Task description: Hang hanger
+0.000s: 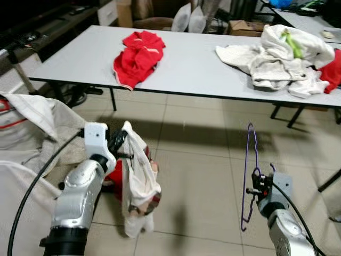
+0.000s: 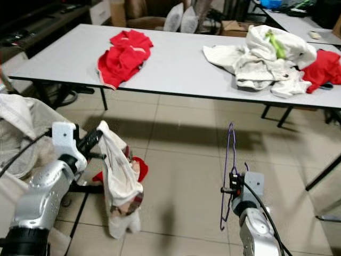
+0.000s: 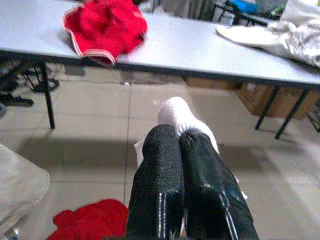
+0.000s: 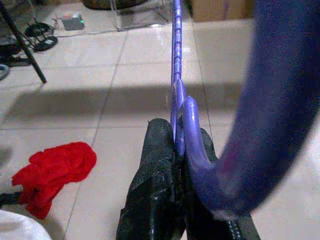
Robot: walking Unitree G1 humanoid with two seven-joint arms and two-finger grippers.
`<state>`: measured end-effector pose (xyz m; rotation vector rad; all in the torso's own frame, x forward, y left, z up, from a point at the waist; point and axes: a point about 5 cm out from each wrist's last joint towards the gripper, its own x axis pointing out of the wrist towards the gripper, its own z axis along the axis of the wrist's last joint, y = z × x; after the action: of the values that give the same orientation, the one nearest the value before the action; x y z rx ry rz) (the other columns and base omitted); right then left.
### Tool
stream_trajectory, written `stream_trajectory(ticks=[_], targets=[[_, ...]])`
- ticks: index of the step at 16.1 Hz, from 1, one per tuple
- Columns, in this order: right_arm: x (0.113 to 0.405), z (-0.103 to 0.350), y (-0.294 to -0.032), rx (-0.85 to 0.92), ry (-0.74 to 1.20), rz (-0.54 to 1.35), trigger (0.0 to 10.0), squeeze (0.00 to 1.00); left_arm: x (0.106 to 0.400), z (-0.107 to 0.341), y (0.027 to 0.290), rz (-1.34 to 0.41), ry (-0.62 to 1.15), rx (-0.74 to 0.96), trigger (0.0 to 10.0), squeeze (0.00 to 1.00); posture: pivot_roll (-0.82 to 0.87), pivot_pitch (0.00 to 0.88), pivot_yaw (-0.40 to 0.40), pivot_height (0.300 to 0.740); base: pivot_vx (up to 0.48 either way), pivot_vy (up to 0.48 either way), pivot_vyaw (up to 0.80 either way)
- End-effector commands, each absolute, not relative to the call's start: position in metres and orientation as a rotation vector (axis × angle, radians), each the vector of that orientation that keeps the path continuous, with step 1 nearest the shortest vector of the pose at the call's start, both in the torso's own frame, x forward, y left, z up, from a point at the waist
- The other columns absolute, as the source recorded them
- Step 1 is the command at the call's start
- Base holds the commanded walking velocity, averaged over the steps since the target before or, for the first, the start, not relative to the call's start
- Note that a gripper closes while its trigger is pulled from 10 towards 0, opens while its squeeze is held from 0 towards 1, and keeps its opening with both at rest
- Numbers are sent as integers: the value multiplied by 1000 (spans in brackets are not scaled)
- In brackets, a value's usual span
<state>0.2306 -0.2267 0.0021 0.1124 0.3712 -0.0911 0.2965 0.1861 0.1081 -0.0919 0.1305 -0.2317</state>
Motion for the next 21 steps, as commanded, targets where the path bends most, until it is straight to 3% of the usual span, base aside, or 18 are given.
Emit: stream_trajectory(ticks=[1,7,12,13,15,21], targets=[[237,10,-229,77,323,-89,10000,0,302,118,184,-245,101,-71,10000,0,-186,0,23,740,360,0,0],[248,21,-224,41,201,36,10000,0,302,133,175,-321,53,-49,10000,0,-181,0,6,740,375,0,0],[250,24,-219,-3,152,129,10000,0,308,146,180,-280,11,-73,10000,0,-176,0,-4,740,393,0,0],[271,78,-184,4,37,174,10000,0,307,146,178,-294,9,-80,10000,0,-173,0,-3,740,409,0,0],[277,130,-151,23,-54,217,10000,0,304,145,171,-325,16,-77,10000,0,-162,0,-7,740,416,0,0],[267,155,-141,15,-42,198,10000,0,311,156,168,-344,-29,-84,10000,0,-196,0,-2,740,428,0,0]])
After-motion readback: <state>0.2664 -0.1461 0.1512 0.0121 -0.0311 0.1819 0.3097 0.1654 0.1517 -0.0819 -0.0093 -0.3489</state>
